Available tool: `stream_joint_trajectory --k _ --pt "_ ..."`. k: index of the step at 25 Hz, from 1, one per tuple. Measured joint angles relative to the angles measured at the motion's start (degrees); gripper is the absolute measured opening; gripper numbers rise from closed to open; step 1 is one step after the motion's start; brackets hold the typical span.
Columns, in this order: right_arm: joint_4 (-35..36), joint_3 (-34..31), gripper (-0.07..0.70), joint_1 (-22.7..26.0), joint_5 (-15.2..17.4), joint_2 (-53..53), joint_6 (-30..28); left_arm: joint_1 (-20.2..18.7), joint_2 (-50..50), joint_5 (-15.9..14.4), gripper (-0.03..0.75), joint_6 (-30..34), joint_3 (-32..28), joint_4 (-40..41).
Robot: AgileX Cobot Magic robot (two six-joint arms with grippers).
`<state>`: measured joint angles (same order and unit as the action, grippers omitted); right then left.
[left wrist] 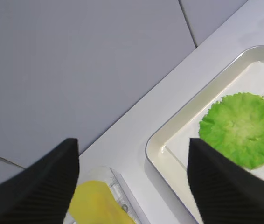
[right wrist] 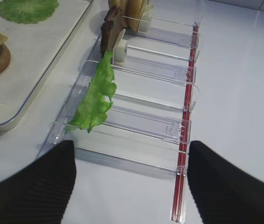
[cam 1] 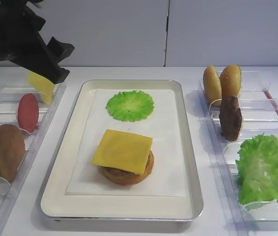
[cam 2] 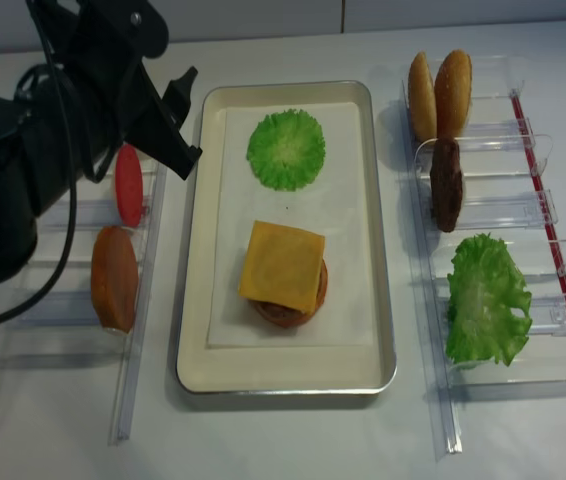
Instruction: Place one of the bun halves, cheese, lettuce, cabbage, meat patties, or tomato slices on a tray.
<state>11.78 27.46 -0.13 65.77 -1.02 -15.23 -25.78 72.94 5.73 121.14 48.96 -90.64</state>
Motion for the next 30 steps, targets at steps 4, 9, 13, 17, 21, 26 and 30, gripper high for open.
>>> stream_joint_trajectory --k 4,9,13,17,21,26,30 --pt "0.0 0.0 0.515 0.0 0.0 0.0 0.0 0.0 0.0 0.0 0.474 0.0 0.0 -0.1" --pt "0.0 0.0 0.515 0.0 0.0 0.0 -0.1 0.0 -0.1 0.0 0.474 0.0 -0.2 -2.7" --pt "0.0 0.0 0.516 0.0 0.0 0.0 -0.1 -0.7 -0.1 0.0 0.474 0.0 -0.2 -4.3" --pt "0.0 0.0 0.515 0.0 0.0 0.0 -0.1 -0.3 -0.1 0.1 0.474 0.0 -0.2 -7.5" --pt "0.0 0.0 0.515 0.0 0.0 0.0 -0.1 0.0 -0.1 0.5 0.474 0.0 -0.2 -8.8" --pt "0.0 0.0 0.515 0.0 0.0 0.0 -0.1 0.0 -0.1 0.5 0.474 0.0 -0.2 -8.9" --pt "0.0 0.0 0.515 0.0 0.0 0.0 -0.1 0.0 -0.1 0.4 0.474 0.0 -0.2 -9.1"
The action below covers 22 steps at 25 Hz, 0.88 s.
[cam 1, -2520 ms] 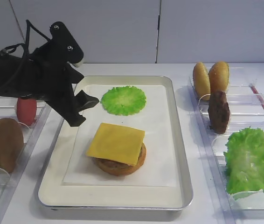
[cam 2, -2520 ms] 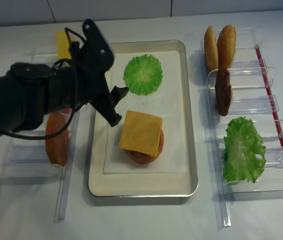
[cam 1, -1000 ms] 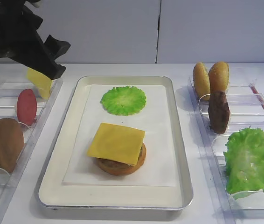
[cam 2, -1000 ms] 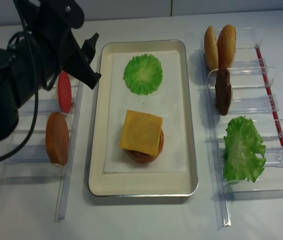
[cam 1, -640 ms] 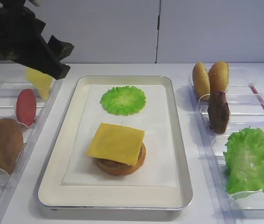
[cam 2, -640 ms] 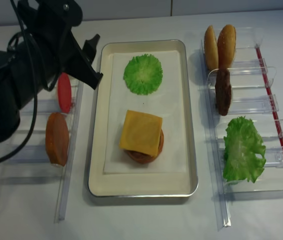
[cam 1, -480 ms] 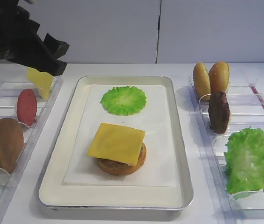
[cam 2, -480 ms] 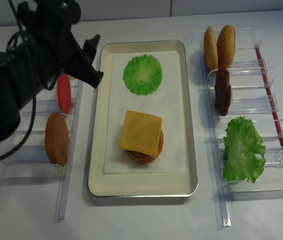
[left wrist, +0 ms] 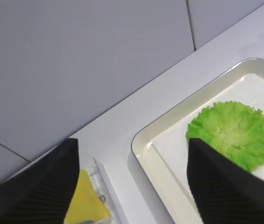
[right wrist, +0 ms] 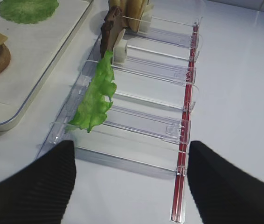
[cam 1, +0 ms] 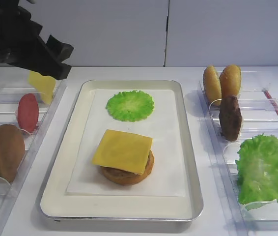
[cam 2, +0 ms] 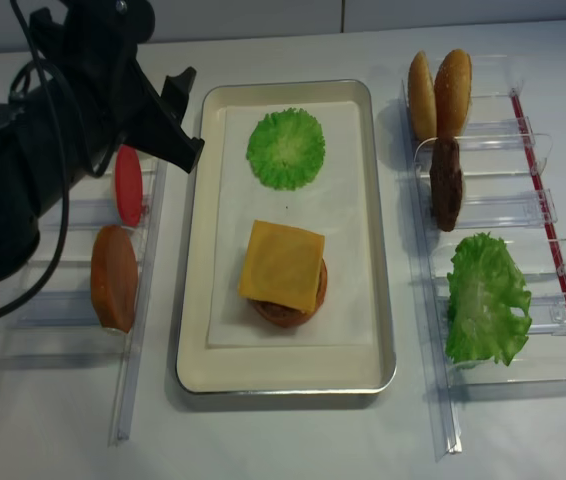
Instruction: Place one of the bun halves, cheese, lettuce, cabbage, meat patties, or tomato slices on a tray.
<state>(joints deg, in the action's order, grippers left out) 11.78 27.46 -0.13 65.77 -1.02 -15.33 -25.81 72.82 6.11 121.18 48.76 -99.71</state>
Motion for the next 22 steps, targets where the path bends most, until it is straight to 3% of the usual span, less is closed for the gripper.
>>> stream_joint_trajectory --k 3,4,7,11,14,19,22 --pt "0.0 0.0 0.515 0.0 0.0 0.0 0.0 0.5 0.0 -1.4 0.474 -0.4 0.0 0.0" --pt "0.0 0.0 0.515 0.0 0.0 0.0 0.0 0.6 0.0 -1.7 0.474 -3.4 0.0 3.4" --pt "0.0 0.0 0.515 0.0 0.0 0.0 0.0 1.0 0.0 -5.3 0.474 -24.0 0.0 23.9" --pt "0.0 0.0 0.515 0.0 0.0 0.0 0.0 1.2 0.0 -15.9 0.474 -47.5 0.2 46.6" --pt "0.0 0.0 0.515 0.0 0.0 0.0 0.0 2.0 0.0 -21.1 0.474 -60.5 0.3 58.3" --pt "0.0 0.0 0.515 0.0 0.0 0.0 0.0 2.3 -1.5 -26.1 0.474 -82.6 0.3 74.4" --pt "0.0 0.0 0.515 0.0 0.0 0.0 0.0 2.3 -5.0 -32.0 0.474 -98.1 0.3 89.6"
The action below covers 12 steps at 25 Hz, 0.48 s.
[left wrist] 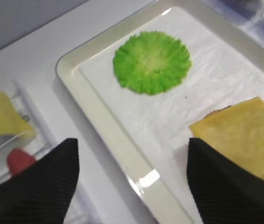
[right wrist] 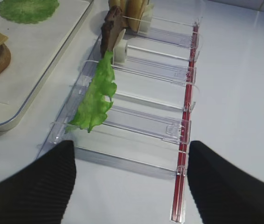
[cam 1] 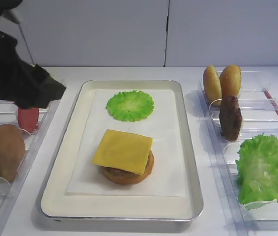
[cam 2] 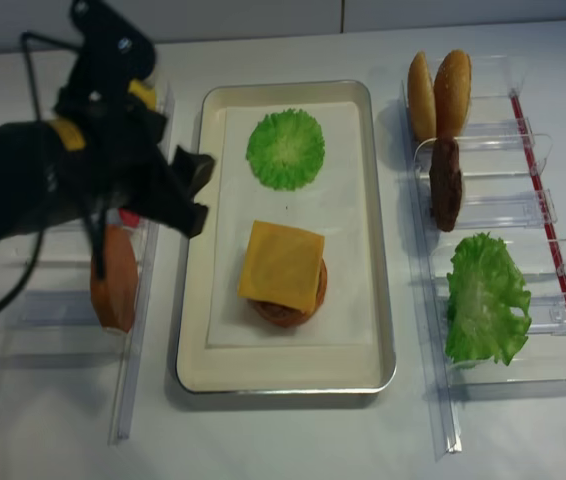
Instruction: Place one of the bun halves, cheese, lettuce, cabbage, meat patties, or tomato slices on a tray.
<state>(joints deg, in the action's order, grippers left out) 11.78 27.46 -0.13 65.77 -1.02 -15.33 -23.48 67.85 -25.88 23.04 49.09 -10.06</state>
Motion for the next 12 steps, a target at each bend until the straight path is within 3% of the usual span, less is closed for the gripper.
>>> stream_joint_trajectory --k 3,5,12 --pt "0.0 0.0 0.515 0.0 0.0 0.0 0.0 0.0 -5.3 -6.7 0.474 -11.4 0.0 9.4" --pt "0.0 0.0 0.515 0.0 0.0 0.0 0.0 0.0 -9.1 -9.8 0.474 -14.4 0.0 11.4" --pt "0.0 0.0 0.515 0.0 0.0 0.0 0.0 0.0 -24.5 -14.4 0.474 -18.8 -6.7 11.9"
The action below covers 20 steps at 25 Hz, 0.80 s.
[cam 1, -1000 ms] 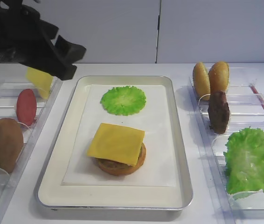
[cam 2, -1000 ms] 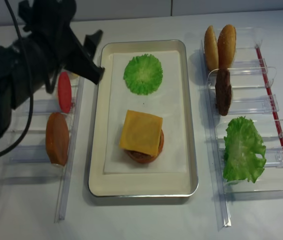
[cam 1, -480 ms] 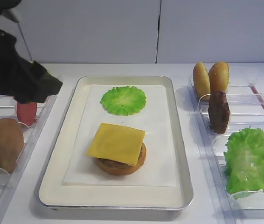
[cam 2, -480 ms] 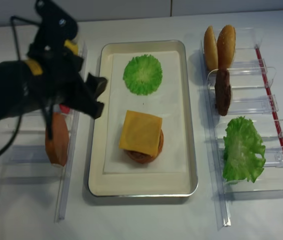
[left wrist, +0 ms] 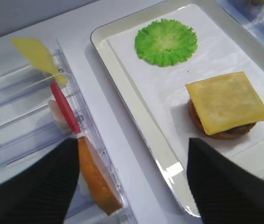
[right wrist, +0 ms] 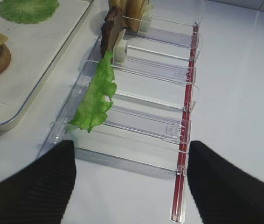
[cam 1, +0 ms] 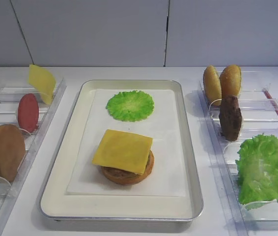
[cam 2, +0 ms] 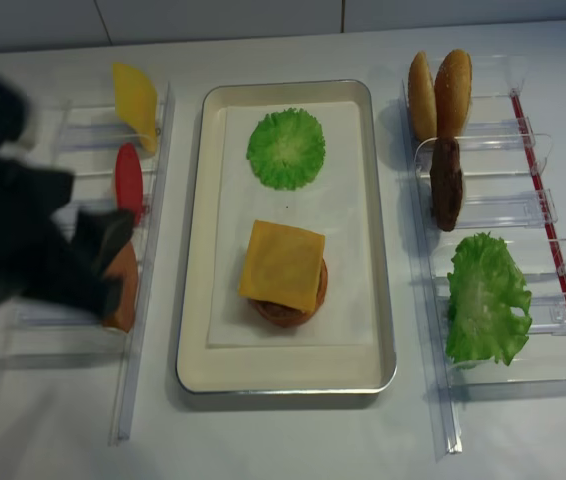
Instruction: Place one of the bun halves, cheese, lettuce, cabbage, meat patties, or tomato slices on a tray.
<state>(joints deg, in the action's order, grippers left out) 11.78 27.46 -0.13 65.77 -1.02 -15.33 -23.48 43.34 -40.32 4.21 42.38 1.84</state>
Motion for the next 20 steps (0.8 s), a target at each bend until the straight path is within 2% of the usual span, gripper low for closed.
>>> stream_joint_trajectory --k 3,7,11,20 --pt "0.0 0.0 0.515 0.0 0.0 0.0 0.1 0.0 -7.7 -2.9 0.473 -0.5 -2.0 0.0" --pt "0.0 0.0 0.515 0.0 0.0 0.0 0.1 0.0 -17.0 -8.5 0.473 -1.6 -3.6 0.0" --pt "0.0 0.0 0.515 0.0 0.0 0.0 0.1 0.0 -26.6 -12.0 0.473 -4.2 -6.2 0.0" --pt "0.0 0.0 0.515 0.0 0.0 0.0 0.1 0.0 -43.9 -27.2 0.473 -8.0 -6.6 0.3"
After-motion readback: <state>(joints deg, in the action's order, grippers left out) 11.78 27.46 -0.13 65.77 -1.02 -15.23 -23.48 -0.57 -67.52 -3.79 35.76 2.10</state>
